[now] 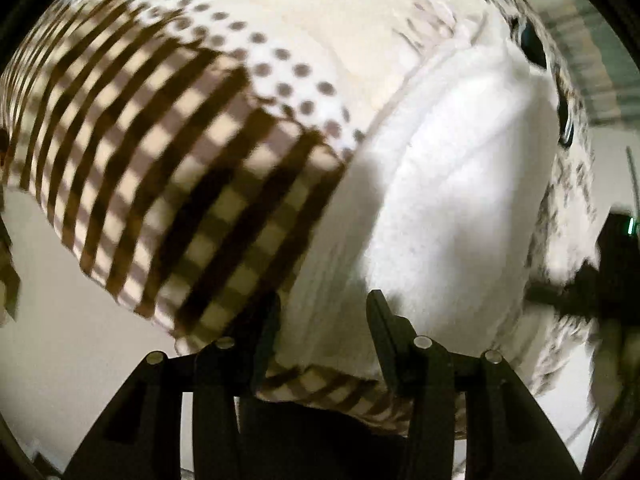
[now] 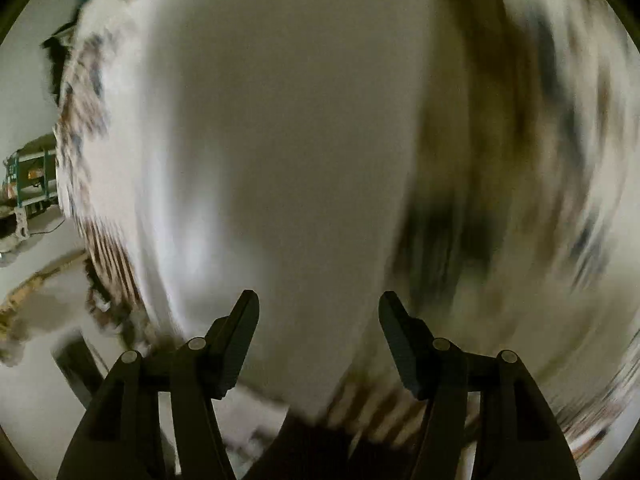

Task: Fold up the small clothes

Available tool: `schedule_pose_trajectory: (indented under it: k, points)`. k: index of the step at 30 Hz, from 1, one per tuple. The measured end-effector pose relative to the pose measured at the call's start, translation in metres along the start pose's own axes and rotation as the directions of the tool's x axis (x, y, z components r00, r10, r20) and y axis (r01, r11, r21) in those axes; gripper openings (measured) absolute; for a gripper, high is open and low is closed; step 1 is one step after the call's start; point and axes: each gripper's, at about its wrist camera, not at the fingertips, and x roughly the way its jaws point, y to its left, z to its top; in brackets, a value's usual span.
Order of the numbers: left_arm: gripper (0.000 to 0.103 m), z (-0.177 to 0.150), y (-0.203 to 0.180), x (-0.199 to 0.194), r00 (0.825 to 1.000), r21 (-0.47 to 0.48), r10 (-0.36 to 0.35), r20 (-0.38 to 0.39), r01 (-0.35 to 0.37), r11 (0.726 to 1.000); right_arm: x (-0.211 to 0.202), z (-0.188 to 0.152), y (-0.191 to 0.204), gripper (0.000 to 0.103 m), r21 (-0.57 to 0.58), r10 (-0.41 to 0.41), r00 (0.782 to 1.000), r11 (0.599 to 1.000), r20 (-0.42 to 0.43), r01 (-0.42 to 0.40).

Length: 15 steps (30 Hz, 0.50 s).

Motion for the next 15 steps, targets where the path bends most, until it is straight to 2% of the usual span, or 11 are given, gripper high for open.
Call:
schedule_pose_trajectory:
  k: [1, 3, 4, 5, 6, 11, 15]
  points:
    - [0.042, -0.001, -0.005, 0.004, 0.999, 0.03, 0.046, 0.003, -0.046, 0.999, 0.021, -0.02, -0.009, 0.064, 0.028, 0.024, 0.999, 0.999, -0.043, -0.023]
    - [0.034, -0.006, -0.006, 0.007, 0.998, 0.046, 0.066, 0.02, -0.067, 0.997, 0.054, -0.05, -0.021, 0.061, 0.078, 0.052, 0.995, 0.996, -0.085, -0.046]
    - [0.023, -0.008, -0.007, 0.005, 0.997, 0.045, 0.07, 0.039, -0.071, 0.996, 0.068, -0.063, -0.026, 0.041, 0.107, 0.078, 0.993, 0.992, -0.088, -0.068]
    - [0.005, -0.011, -0.007, 0.003, 0.996, 0.04, 0.071, 0.05, -0.073, 0.997, 0.076, -0.072, -0.029, 0.024, 0.129, 0.099, 0.991, 0.988, -0.085, -0.088]
    - [0.005, -0.014, -0.005, -0.001, 0.995, 0.025, 0.071, 0.068, -0.073, 0.997, 0.082, -0.079, -0.032, 0.009, 0.149, 0.118, 0.99, 0.983, -0.07, -0.107]
    - [0.005, -0.024, 0.01, -0.025, 0.993, -0.019, 0.052, 0.109, -0.05, 0.999, 0.076, -0.106, -0.041, 0.006, 0.187, 0.085, 0.996, 0.979, 0.002, -0.084]
    - [0.005, -0.032, 0.032, -0.037, 0.992, -0.034, 0.057, 0.113, -0.054, 0.998, 0.073, -0.126, -0.037, 0.005, 0.15, 0.061, 0.998, 0.987, -0.019, -0.058]
